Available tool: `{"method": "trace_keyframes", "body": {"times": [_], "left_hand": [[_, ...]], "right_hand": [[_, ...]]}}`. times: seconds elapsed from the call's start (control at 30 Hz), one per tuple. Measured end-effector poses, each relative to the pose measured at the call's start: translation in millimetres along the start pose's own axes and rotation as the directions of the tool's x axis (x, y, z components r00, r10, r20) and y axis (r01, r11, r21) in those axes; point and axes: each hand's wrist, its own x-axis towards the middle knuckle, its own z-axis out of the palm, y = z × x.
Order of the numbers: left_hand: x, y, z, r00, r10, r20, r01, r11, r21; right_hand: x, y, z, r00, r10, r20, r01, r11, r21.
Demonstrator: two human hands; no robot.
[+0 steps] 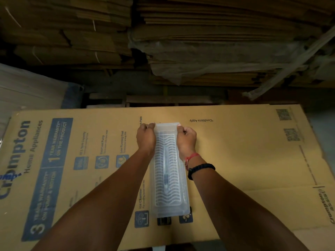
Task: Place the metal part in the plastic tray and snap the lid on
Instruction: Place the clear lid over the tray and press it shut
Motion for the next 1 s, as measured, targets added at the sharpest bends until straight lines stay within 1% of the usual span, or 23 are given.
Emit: {"method": "trace_keyframes", "body": {"times": [0.17,0.3,0.37,0.43,0.5,0.53,0.6,0.7,0.83,0.87,0.93,0.97,1.0], "left_hand": [[0.5,-0.7,0.7,0.997,0.078,-0.017,-0.077,0.996,0.043],[-5.3,1.4,0.4,0.992,0.117,-0.037,-0.112,0.987,0.116],[-9.5,2.1,-2.6,0.99,0.132,-0.04,-0.124,0.978,0.168],[-14.7,-2.8,-8.4,0.976,0.212,-0.057,-0.187,0.938,0.293],[-22.9,-14.2,-16.9,0.949,0.303,-0.081,-0.243,0.874,0.422],[-27.9,-21.4,-21.2,0.94,0.33,-0.088,-0.256,0.852,0.457],[-34.7,-34.1,-27.3,0.931,0.359,-0.071,-0.284,0.831,0.478],[-36.6,-37.6,-27.5,0.914,0.405,-0.034,-0.342,0.811,0.475],[-35.7,-35.2,-22.3,0.903,0.429,-0.031,-0.357,0.786,0.504],[-38.8,-32.7,-23.7,0.908,0.419,-0.032,-0.341,0.779,0.525],[-41.9,-31.5,-24.8,0.914,0.404,-0.044,-0.31,0.763,0.567],[-41.7,-31.5,-26.0,0.903,0.425,-0.057,-0.315,0.747,0.585],[-45.7,-26.3,-27.2,0.899,0.432,-0.069,-0.299,0.722,0.623]], "right_hand": [[-0.5,-1.1,0.8,1.0,-0.027,-0.003,0.026,1.0,-0.014],[-3.8,-4.6,-2.1,1.0,-0.025,-0.01,0.025,0.999,-0.022],[-8.1,-6.2,-5.5,1.0,-0.022,0.009,0.023,0.999,-0.041],[-14.4,-5.5,-10.1,0.998,-0.055,0.036,0.059,0.99,-0.125],[-20.0,-1.0,-15.4,0.991,-0.122,0.049,0.131,0.954,-0.268],[-22.8,0.4,-17.7,0.988,-0.147,0.053,0.156,0.932,-0.327],[-27.8,2.8,-20.8,0.981,-0.186,0.061,0.196,0.905,-0.379],[-31.3,2.1,-21.7,0.966,-0.245,0.084,0.258,0.881,-0.397],[-34.0,-4.1,-21.0,0.952,-0.277,0.133,0.307,0.868,-0.39],[-34.6,-5.3,-21.9,0.955,-0.265,0.13,0.295,0.875,-0.385],[-34.9,-4.9,-22.7,0.952,-0.272,0.137,0.305,0.859,-0.412],[-33.4,-2.4,-24.0,0.939,-0.307,0.154,0.344,0.847,-0.405],[-34.7,-1.6,-24.9,0.943,-0.296,0.154,0.334,0.826,-0.453]]}}
